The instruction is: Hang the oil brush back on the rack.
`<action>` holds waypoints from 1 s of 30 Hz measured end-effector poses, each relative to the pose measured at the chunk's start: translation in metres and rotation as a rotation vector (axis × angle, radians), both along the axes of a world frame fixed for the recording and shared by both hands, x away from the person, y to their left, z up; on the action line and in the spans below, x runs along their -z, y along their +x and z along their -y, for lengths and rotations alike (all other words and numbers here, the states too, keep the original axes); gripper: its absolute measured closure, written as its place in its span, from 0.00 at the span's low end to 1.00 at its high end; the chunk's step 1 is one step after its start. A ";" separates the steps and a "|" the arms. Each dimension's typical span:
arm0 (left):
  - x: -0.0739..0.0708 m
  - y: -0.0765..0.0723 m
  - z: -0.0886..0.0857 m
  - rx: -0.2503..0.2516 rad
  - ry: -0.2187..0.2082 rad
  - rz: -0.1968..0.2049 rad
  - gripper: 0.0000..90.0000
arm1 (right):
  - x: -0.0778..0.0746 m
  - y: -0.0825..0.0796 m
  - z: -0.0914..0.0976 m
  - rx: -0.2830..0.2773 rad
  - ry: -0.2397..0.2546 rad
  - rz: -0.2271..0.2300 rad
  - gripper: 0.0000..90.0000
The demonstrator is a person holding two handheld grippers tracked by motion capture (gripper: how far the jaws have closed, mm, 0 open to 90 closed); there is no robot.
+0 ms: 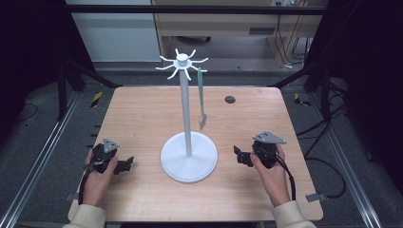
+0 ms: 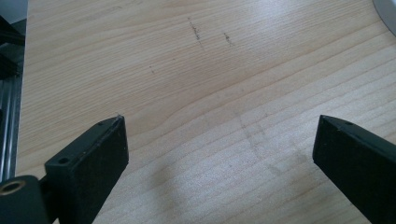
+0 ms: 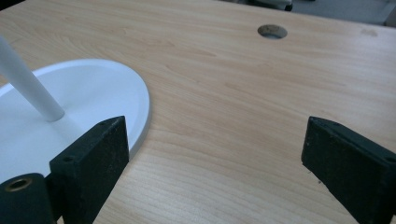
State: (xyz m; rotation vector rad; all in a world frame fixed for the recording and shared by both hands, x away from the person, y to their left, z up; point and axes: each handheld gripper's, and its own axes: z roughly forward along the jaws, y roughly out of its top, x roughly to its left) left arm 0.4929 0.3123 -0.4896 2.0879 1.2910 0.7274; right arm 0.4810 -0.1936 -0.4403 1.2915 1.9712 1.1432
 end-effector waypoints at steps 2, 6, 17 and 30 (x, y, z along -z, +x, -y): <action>0.000 0.000 0.000 0.000 -0.001 0.001 0.03 | 0.005 0.003 0.001 0.009 0.009 -0.020 0.09; 0.000 0.000 0.000 -0.002 -0.003 0.002 0.03 | 0.015 0.009 0.005 0.022 0.007 -0.056 0.09; 0.000 0.000 -0.001 0.001 0.000 0.000 0.03 | 0.028 0.026 0.010 0.058 -0.016 -0.107 0.10; 0.000 0.000 0.000 0.000 -0.003 0.005 0.03 | 0.037 0.038 0.016 0.092 -0.009 -0.095 0.12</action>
